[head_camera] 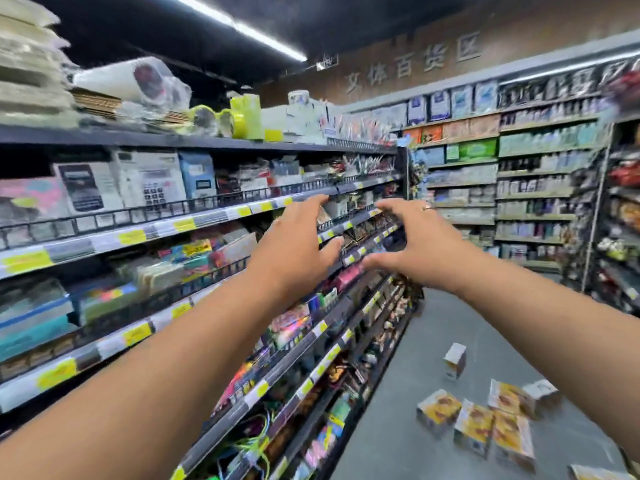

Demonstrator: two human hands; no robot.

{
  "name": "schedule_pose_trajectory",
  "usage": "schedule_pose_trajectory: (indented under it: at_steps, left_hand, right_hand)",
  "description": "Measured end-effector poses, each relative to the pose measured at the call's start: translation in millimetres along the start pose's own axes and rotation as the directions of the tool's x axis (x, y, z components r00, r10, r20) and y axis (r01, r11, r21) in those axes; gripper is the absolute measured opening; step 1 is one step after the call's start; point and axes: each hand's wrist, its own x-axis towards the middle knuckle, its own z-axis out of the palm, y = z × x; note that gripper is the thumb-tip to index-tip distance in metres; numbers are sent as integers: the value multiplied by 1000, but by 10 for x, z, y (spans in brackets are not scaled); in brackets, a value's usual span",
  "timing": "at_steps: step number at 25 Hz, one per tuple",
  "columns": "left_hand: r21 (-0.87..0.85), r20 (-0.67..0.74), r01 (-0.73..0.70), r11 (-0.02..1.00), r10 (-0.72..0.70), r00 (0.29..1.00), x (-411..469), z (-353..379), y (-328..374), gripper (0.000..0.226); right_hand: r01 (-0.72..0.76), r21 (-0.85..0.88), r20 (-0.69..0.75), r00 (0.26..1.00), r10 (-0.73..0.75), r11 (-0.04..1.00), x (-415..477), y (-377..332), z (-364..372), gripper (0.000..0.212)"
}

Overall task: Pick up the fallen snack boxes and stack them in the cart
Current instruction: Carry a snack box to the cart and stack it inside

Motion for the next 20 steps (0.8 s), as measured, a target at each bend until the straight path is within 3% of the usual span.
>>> schedule_pose_trajectory:
  at_steps: [10,20]
  left_hand:
    - [-29,-33,8,1000,-9,999,1180,772,242,73]
    - [-116,-19,-28,993,26,999,2389,1781,-467,77]
  right_hand:
    - [47,-58,18,999,-46,997,942,949,-436,89]
    - [-37,-134,-19,999,35,990,2142,1622,298,90]
